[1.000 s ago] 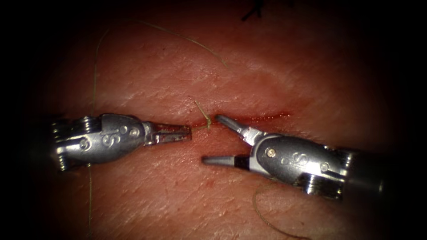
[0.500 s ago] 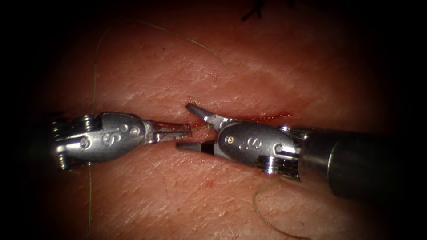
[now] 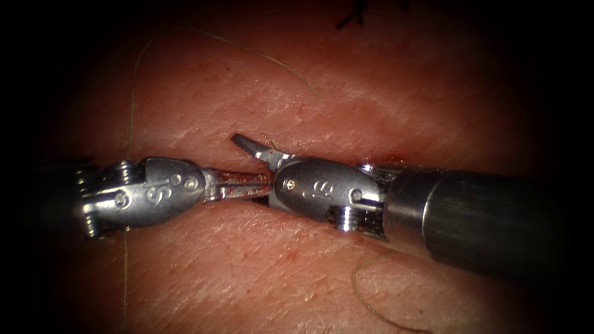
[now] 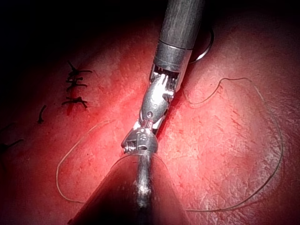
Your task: Wound Closure
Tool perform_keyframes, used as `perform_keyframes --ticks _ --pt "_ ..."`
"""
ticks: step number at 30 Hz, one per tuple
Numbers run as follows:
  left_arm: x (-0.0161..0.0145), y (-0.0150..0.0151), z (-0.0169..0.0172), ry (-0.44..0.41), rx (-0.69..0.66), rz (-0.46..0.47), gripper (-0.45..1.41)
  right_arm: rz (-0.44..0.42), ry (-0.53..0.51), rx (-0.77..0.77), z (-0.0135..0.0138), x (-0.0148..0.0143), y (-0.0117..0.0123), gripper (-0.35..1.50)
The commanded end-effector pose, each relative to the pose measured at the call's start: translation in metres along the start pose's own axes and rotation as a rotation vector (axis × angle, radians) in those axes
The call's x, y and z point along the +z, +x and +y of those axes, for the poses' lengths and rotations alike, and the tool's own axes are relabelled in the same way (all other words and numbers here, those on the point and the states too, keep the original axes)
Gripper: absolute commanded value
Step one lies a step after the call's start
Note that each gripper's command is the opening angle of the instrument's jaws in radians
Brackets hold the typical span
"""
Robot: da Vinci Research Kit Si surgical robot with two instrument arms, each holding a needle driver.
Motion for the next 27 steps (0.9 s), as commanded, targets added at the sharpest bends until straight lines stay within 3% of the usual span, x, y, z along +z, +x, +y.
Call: perform_keyframes --ticks 1,5,7,9,20,25,26,27 --pt "0.0007 -0.0001 -0.0002 0.000 0.000 0.001 -0.45 0.003 0.000 -0.005 0.0002 0.0010 -0.0005 1.26" --pt "0.0007 -0.0001 -0.0002 0.000 0.000 0.001 -0.45 0.010 0.012 -0.010 0.0000 0.0013 -0.0003 1.18" --pt "0.0006 -0.0001 -0.0001 0.000 0.000 0.000 -0.45 0.026 0.026 -0.056 0.0000 0.0013 -0.0002 0.67" --pt "0.0006 -0.0001 -0.0001 0.000 0.000 0.001 -0.45 0.056 0.033 -0.096 0.0001 0.0010 -0.0001 -0.35" --pt "-0.0008 -0.0004 -0.0003 -0.001 0.001 -0.002 -0.45 0.023 0.093 -0.120 -0.0005 -0.0011 -0.0003 -0.35" --pt "-0.0039 -0.0014 -0.0008 0.033 -0.003 -0.015 -0.45 0.083 0.110 -0.089 -0.0021 -0.0063 -0.0011 -0.35" --pt "-0.0051 -0.0020 -0.0009 0.048 -0.007 -0.016 -0.45 0.091 0.131 -0.050 -0.0030 -0.0085 -0.0012 -0.25" --pt "-0.0051 -0.0020 -0.0009 0.048 -0.007 -0.016 -0.45 0.091 0.131 -0.050 -0.0030 -0.0085 -0.0012 -0.25"
